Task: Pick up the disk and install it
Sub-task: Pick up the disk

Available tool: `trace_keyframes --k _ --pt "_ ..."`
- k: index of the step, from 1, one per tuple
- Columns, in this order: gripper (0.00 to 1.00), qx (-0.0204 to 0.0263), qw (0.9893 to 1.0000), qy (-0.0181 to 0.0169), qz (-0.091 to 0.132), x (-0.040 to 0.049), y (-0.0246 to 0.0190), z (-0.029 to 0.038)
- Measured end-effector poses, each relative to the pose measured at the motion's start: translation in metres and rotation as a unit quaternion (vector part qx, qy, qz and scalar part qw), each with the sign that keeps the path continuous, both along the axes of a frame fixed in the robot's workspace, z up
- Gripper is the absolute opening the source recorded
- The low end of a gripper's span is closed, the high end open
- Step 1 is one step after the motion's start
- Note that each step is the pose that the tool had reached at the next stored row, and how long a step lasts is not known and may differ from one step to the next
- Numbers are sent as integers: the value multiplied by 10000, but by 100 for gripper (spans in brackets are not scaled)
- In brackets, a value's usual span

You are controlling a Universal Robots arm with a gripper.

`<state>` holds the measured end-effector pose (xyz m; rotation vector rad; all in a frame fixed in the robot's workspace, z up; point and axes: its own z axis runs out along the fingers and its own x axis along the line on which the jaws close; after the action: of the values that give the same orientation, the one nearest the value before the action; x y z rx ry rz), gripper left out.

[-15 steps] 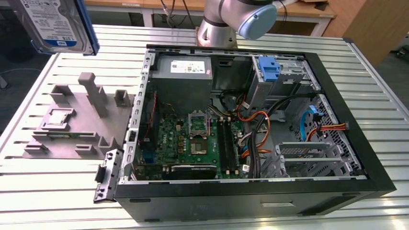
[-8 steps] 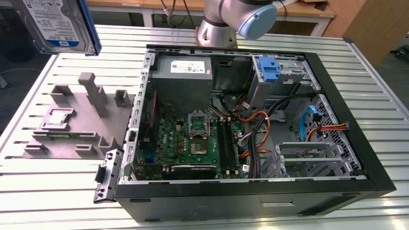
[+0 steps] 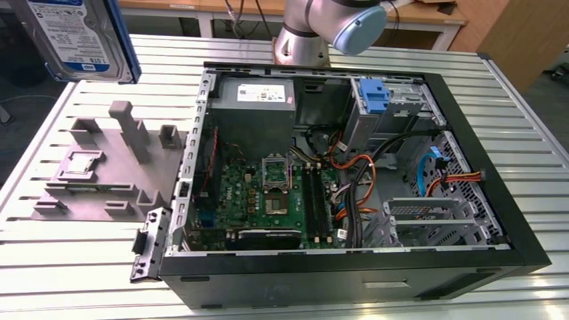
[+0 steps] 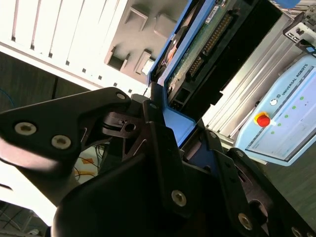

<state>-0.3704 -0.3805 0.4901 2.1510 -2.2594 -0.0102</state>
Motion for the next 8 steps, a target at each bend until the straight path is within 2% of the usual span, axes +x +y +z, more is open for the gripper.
trace_keyframes --k 5,8 --pt "36 0 10000 0 0 162 -4 -22" --pt "36 1 10000 -3 0 222 -5 -34"
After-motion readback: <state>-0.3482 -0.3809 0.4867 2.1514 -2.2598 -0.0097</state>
